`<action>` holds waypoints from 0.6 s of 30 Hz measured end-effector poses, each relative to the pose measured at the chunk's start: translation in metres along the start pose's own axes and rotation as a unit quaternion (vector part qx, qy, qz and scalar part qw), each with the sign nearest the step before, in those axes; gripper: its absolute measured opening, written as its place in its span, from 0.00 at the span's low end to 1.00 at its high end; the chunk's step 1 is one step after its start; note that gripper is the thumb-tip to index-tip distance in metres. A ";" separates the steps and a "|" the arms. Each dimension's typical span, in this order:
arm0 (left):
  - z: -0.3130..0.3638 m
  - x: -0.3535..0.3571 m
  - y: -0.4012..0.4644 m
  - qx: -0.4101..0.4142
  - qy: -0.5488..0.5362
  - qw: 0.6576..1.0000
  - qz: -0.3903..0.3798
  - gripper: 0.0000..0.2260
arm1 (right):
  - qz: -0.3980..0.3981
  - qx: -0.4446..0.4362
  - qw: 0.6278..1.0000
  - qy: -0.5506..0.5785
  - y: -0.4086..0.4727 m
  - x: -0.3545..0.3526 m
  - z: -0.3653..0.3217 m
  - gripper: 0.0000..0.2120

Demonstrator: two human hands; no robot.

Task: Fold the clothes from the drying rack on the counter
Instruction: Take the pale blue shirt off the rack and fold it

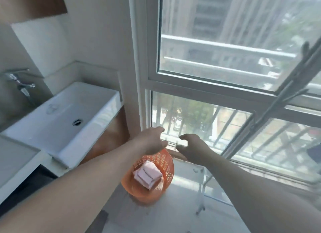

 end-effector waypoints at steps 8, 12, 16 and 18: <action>0.155 -0.007 -0.052 0.154 0.090 0.983 0.048 0.28 | 0.152 0.035 0.988 0.011 -0.103 -0.102 0.055 0.19; 0.242 -0.002 -0.075 0.219 0.115 0.967 0.062 0.27 | 0.224 0.046 0.973 0.027 -0.168 -0.148 0.095 0.16; 0.329 0.022 -0.110 0.280 0.125 0.950 0.057 0.25 | 0.263 0.093 0.960 0.008 -0.242 -0.188 0.152 0.13; 0.383 0.042 -0.129 0.300 0.127 0.944 0.055 0.25 | 0.284 0.117 0.951 -0.006 -0.286 -0.214 0.190 0.11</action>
Point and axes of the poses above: each hand's wrist, its own y-axis towards the middle knuckle, its own x-axis out of the palm, z = x × y, the point moved 1 cm from there along y, towards the middle knuckle, and after that the axes turned 14 degrees about -x, right-handed, at the moved point
